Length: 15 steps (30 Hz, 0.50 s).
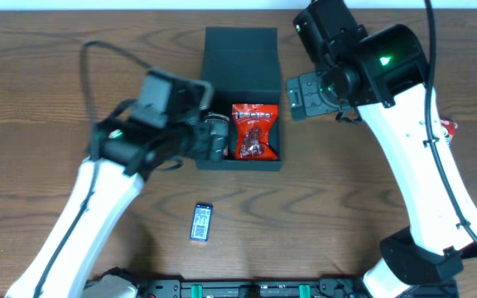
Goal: Pack container
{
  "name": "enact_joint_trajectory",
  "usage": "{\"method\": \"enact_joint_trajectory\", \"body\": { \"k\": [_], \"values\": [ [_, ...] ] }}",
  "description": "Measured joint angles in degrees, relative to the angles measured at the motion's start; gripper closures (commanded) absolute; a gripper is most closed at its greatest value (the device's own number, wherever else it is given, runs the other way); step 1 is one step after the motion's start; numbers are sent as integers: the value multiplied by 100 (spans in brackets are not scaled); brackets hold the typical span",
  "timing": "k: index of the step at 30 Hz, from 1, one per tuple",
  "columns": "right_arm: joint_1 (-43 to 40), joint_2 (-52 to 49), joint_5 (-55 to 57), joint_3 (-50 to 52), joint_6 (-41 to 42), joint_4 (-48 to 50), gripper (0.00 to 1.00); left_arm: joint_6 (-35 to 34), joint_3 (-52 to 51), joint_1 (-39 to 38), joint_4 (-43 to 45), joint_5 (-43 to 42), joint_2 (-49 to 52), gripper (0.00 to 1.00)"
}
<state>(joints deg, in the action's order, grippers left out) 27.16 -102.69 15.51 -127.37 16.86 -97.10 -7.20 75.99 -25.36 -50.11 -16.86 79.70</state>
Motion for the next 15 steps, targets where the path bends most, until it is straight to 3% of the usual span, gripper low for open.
{"method": "enact_joint_trajectory", "body": {
  "k": [15],
  "values": [
    [-363,0,125,0,-2,-2,1,0,0,-175,1952,-638,2114,5]
  ]
}}
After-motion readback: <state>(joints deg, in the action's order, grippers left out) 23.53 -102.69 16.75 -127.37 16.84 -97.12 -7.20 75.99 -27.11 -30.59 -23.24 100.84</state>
